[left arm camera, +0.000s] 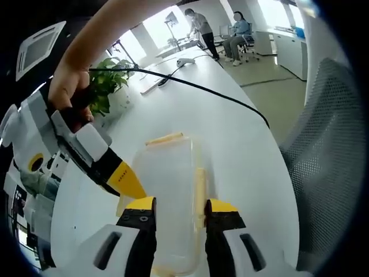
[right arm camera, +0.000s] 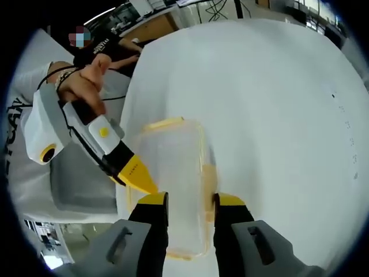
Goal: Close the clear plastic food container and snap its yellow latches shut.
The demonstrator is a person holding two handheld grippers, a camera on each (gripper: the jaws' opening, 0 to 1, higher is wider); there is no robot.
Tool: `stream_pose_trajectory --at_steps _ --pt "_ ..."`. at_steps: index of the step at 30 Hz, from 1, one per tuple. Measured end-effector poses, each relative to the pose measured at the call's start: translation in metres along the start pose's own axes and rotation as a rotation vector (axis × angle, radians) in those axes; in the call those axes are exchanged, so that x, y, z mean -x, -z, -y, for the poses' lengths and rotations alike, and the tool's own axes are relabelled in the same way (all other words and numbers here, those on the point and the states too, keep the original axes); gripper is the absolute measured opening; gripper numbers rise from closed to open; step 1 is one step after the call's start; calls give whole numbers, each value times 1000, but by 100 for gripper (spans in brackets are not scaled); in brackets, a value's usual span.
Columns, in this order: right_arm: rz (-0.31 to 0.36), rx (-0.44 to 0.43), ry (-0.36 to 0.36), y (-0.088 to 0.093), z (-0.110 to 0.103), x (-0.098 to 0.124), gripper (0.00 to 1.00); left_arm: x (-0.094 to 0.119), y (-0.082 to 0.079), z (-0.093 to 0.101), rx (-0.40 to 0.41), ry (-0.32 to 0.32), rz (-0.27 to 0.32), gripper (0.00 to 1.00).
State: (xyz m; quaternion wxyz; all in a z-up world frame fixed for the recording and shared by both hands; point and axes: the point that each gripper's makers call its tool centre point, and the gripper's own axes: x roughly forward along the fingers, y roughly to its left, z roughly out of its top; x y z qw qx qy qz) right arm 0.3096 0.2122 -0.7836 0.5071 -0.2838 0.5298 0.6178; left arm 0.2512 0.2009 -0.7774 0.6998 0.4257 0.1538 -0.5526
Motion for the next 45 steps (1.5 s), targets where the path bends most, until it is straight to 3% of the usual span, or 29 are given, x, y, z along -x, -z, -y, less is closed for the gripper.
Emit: stream_pose_trajectory --at_steps 1,9,20,26,32,35,38,42,45 --pt "11 -20 27 -4 5 0 24 0 0 1 11 4 -3 27" --pt "13 1 15 0 2 3 25 -1 -1 1 0 -6 -4 27" --pt "40 24 72 2 -2 7 26 -2 -3 0 33 -21 -5 28" --pt "36 47 103 2 -4 8 27 -1 -3 0 13 -22 -3 29" --pt "71 66 137 4 -4 12 27 1 -5 -1 30 -15 4 29" --pt "65 70 173 10 -1 15 32 1 -3 2 8 10 -5 37" --pt "81 65 196 16 -2 21 38 2 10 -1 50 9 -66 51" --pt "106 73 229 19 -2 30 46 10 10 -10 109 0 -46 57" --pt "104 81 263 26 -3 35 52 17 12 -13 174 26 -43 69"
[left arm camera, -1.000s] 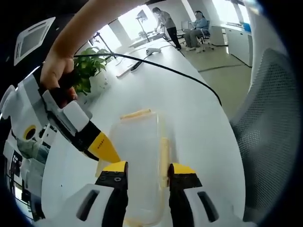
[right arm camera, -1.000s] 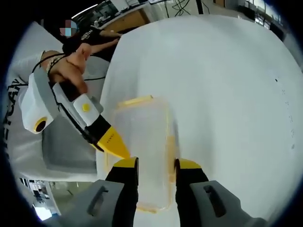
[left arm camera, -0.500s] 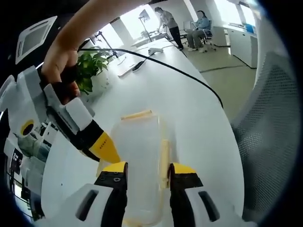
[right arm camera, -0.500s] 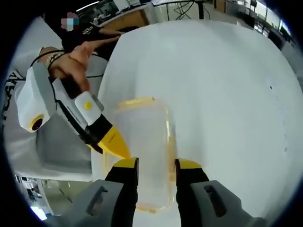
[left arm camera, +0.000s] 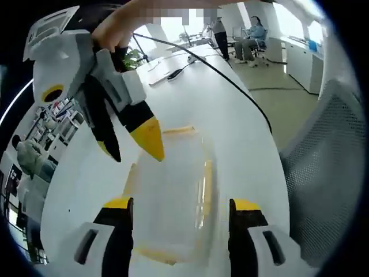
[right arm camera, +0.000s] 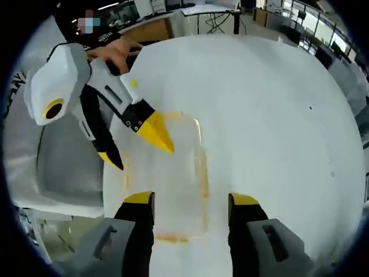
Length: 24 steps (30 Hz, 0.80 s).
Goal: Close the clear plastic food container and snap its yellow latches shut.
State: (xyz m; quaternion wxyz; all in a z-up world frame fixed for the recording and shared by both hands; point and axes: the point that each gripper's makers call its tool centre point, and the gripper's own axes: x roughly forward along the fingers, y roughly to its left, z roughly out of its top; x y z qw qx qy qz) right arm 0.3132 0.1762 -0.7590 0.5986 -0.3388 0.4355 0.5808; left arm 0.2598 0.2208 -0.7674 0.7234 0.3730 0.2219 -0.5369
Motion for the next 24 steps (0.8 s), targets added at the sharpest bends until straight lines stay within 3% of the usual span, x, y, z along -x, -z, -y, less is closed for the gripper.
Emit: stream_pose_trajectory --at_steps 4,9,12,16,20,24 --pt "-22 28 41 10 -4 6 60 9 8 -20 14 -25 -29 76" --pt "-17 42 53 14 -14 9 65 17 22 -30 65 25 -102 88" --pt "-43 58 58 20 -20 7 69 21 30 -37 4 32 -159 80" --pt "-80 91 61 24 -27 5 74 22 34 -33 45 117 -203 85" --pt "-92 108 54 26 -34 2 76 20 39 -37 2 153 -262 87" --pt "-122 120 63 32 -35 -6 77 14 37 -38 -13 186 -283 90"
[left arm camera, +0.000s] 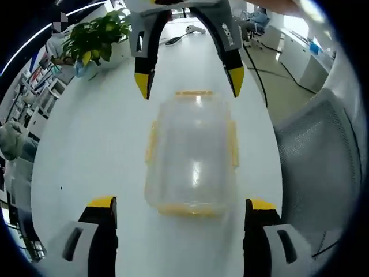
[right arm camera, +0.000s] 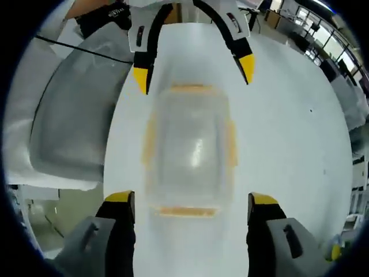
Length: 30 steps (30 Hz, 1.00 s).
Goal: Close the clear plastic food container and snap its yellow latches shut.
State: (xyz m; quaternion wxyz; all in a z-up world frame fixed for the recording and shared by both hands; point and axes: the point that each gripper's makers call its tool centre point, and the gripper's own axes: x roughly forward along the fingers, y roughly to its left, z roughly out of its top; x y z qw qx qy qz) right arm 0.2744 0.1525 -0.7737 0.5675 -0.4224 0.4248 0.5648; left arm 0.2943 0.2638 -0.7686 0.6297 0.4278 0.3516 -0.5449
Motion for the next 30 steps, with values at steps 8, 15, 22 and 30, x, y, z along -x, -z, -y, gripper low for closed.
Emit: stream_pose_trajectory --at_steps 8,15,22,30 --pt "-27 7 7 7 0 -12 76 -18 -5 2 -51 38 -23 89" --pt "-20 -5 0 8 -1 -20 69 -26 -4 8 -81 61 -36 81" --pt "-5 -15 6 8 1 -20 68 -29 -2 11 -99 63 -43 70" --pt "-11 -15 5 4 1 -21 68 -28 0 11 -96 65 -45 70"
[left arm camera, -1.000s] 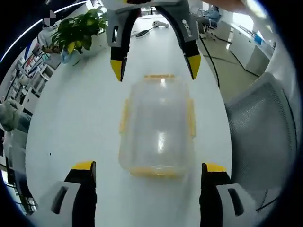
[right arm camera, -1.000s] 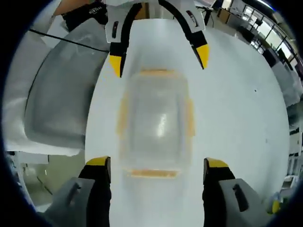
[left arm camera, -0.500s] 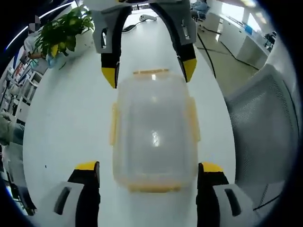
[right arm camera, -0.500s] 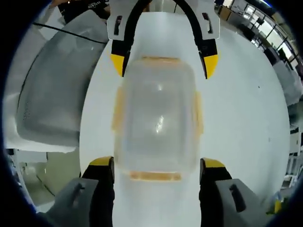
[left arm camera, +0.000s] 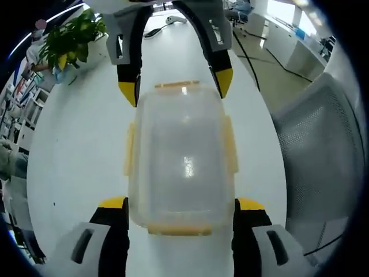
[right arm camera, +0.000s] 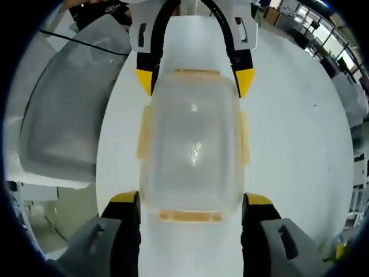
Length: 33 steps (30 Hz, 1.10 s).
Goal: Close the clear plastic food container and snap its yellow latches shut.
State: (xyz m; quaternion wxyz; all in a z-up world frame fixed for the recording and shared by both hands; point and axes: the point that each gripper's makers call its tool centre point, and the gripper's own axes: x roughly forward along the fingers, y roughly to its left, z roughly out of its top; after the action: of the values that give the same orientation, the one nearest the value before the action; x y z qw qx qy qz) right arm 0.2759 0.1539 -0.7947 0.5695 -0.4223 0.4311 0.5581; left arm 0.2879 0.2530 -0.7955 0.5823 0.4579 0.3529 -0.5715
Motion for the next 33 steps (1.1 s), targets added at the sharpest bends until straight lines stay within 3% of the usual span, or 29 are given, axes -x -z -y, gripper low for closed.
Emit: stream_pose_trajectory --at_steps 9,21,33 --pt "-7 9 -1 -19 0 -5 68 8 19 3 8 -2 -9 70" --pt "-3 35 -7 -63 -4 -18 68 25 62 12 30 -10 -33 70" --pt "-5 45 -8 -88 -8 -25 68 34 86 18 40 -14 -27 70"
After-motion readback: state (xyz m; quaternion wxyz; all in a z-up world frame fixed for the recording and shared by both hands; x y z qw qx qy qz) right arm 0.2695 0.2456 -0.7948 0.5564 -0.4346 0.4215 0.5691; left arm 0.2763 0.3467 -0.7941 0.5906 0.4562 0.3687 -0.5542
